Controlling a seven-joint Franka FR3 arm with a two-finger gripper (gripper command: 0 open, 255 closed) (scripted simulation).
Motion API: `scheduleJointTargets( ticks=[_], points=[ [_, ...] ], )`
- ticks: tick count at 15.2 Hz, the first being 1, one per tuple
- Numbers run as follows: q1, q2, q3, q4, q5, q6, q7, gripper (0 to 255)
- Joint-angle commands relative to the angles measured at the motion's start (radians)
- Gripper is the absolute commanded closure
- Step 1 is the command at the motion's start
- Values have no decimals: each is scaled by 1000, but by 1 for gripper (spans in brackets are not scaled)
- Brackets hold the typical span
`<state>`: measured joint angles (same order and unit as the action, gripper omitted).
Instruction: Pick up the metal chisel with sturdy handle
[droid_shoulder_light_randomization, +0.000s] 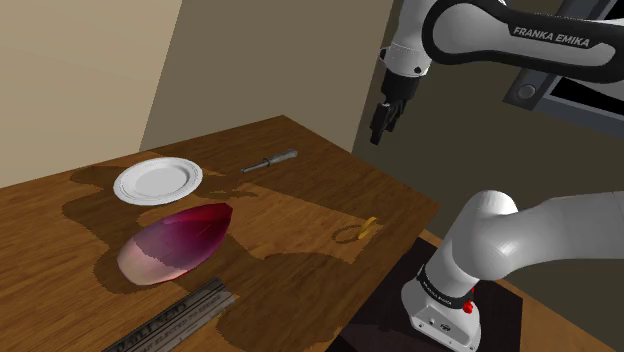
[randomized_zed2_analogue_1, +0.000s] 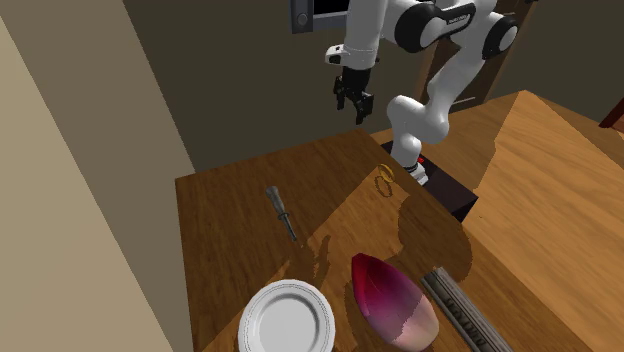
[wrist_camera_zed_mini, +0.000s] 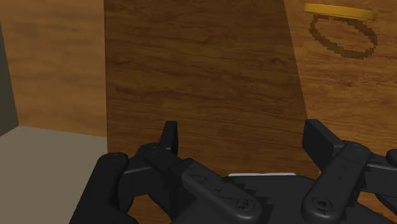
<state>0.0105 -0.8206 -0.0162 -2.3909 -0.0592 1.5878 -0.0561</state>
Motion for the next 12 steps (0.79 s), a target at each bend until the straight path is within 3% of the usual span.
scheduleJointTargets(
  ticks=[1, 12],
  points=[
    [0, 0, 0, 0, 0, 0, 0, 0],
    [118, 428, -92, 174, -34, 230, -382, 0]
  ],
)
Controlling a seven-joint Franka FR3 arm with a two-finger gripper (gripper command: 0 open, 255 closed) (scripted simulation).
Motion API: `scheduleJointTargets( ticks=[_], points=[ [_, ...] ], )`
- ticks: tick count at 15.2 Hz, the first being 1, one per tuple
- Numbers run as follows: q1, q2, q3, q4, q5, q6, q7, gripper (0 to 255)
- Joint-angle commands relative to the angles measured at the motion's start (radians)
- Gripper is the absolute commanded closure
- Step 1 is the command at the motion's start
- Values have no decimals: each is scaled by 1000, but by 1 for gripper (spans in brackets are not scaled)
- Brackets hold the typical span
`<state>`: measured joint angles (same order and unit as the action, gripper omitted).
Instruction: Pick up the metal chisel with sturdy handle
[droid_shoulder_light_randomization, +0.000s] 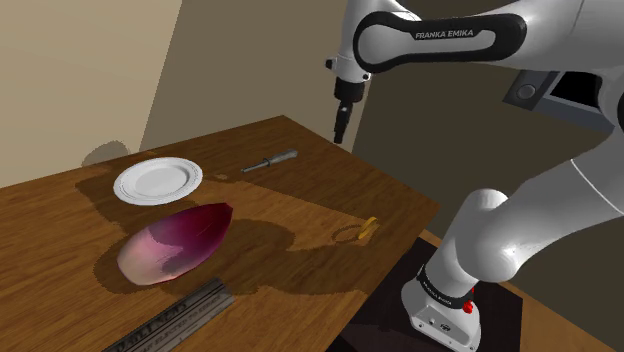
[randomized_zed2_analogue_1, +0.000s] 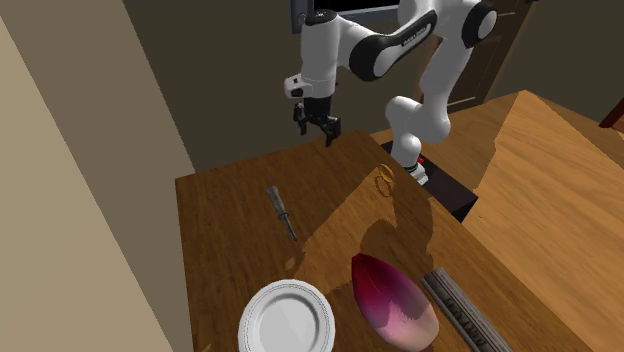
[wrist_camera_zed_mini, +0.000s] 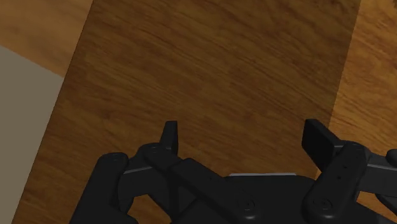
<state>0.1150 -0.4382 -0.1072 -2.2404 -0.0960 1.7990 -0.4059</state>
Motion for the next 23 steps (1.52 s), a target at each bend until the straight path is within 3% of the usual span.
scheduleJointTargets(
  ticks=[1, 8, 16, 23],
  points=[
    [24, 84, -5, 46, 5, 34, -66, 0],
    [80, 346, -5, 219, 27, 105, -294, 0],
    [124, 618, 42, 443, 43, 135, -522, 0],
    [125, 654, 46, 404, 43, 209, -529, 0]
  ],
)
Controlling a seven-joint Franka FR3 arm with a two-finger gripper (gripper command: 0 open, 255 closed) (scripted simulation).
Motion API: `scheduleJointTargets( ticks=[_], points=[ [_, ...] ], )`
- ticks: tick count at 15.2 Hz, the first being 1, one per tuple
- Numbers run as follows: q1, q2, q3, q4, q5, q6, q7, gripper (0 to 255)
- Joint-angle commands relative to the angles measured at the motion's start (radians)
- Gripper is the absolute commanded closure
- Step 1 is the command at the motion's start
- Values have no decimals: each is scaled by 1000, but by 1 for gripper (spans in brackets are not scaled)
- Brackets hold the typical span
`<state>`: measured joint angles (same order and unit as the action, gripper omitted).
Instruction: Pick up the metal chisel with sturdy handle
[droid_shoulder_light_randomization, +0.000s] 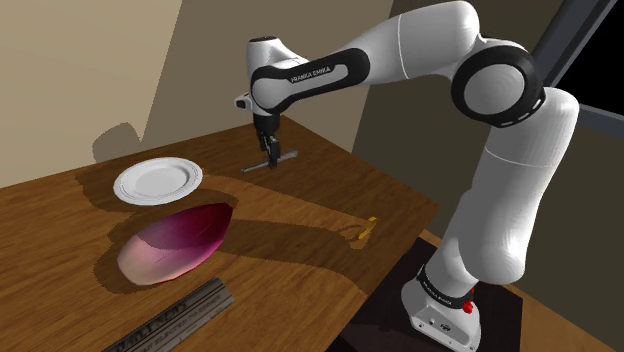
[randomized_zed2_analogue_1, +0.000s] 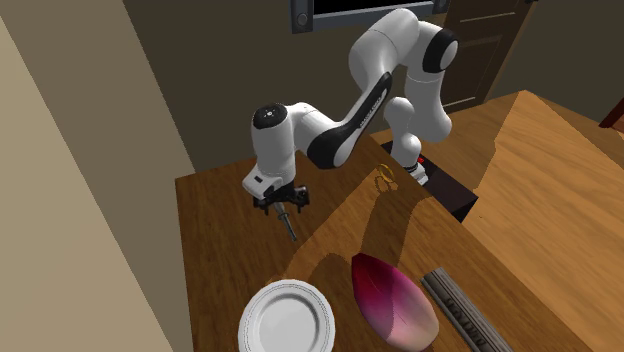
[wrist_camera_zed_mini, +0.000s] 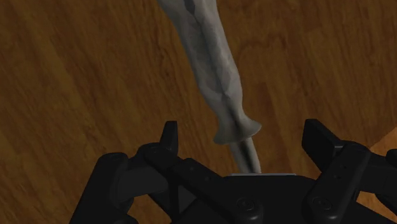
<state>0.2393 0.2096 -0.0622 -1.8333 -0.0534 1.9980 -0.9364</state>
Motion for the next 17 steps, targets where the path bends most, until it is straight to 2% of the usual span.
scheduleJointTargets(
  ticks=[1, 3, 4, 13, 17],
  points=[
    [1, 13, 1, -15, 0, 29, 2, 0],
    [1, 13, 1, -15, 0, 29, 2, 0],
    [0, 13, 0, -17, 0, 30, 2, 255],
    [1, 13, 1, -15, 0, 29, 2, 255],
    [1, -4, 1, 16, 0, -20, 0, 255]
  ],
)
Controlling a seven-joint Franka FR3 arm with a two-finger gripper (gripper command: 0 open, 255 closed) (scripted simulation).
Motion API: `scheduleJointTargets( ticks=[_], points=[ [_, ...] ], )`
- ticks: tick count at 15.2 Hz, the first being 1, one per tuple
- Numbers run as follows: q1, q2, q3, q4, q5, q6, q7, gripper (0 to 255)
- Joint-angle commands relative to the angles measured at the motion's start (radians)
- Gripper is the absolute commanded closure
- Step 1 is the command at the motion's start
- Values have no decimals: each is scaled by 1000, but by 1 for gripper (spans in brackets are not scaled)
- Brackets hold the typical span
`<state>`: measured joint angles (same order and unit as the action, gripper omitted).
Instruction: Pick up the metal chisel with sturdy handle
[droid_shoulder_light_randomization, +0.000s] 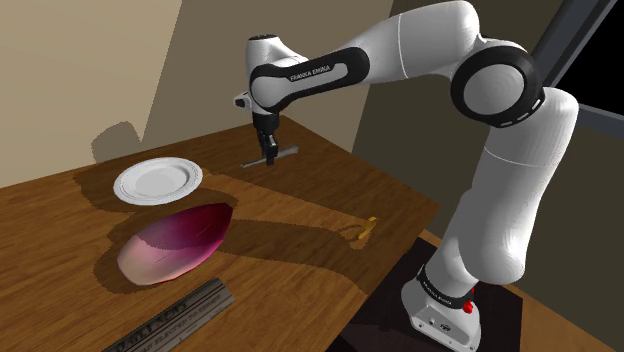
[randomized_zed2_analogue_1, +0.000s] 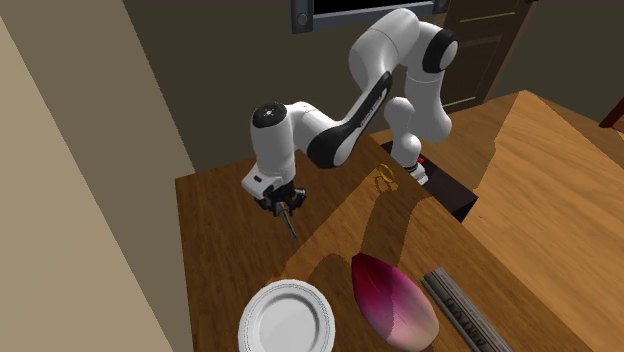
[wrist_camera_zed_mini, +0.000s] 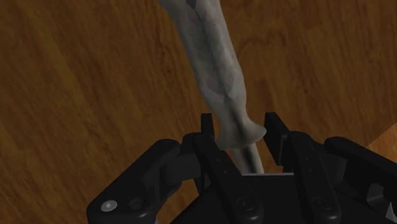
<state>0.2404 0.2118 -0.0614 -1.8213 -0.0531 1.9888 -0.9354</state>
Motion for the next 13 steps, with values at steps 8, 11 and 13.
scheduleJointTargets(
  ticks=[8, 11, 13],
  points=[
    [1, -31, 0, 79, 0, -111, -6, 255],
    [1, -37, 0, 112, 0, -149, -7, 255],
    [1, -38, 0, 113, 0, -151, -7, 255]
  ],
)
